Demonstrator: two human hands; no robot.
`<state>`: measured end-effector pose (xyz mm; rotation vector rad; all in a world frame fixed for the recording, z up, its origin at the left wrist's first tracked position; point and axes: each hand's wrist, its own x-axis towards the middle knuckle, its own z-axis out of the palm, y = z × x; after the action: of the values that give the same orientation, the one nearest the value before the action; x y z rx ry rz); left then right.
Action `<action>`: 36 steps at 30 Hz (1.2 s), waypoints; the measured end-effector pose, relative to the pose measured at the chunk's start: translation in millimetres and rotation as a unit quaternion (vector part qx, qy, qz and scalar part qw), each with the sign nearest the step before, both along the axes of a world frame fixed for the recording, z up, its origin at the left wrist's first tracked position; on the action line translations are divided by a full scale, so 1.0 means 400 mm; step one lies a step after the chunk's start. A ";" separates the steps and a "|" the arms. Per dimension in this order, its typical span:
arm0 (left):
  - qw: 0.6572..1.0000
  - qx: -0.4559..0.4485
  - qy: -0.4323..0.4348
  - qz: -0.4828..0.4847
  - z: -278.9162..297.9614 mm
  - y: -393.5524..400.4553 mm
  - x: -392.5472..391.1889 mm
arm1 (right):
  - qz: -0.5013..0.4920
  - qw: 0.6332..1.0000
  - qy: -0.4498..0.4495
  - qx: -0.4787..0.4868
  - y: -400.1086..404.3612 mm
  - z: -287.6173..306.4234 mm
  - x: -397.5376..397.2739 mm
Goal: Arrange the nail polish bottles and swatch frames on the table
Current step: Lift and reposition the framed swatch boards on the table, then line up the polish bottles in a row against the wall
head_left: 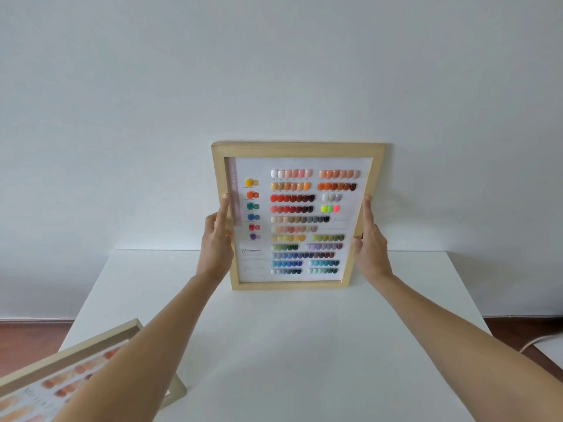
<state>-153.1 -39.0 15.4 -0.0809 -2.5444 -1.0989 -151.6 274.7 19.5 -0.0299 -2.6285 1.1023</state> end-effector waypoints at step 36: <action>0.973 -0.051 -0.034 -0.222 0.019 0.758 0.573 | -0.013 0.979 -0.173 0.110 0.691 0.156 0.737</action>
<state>76.1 264.0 22.9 -0.6783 -2.7176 -1.1348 143.0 551.2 81.8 -0.2301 -3.0354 0.8545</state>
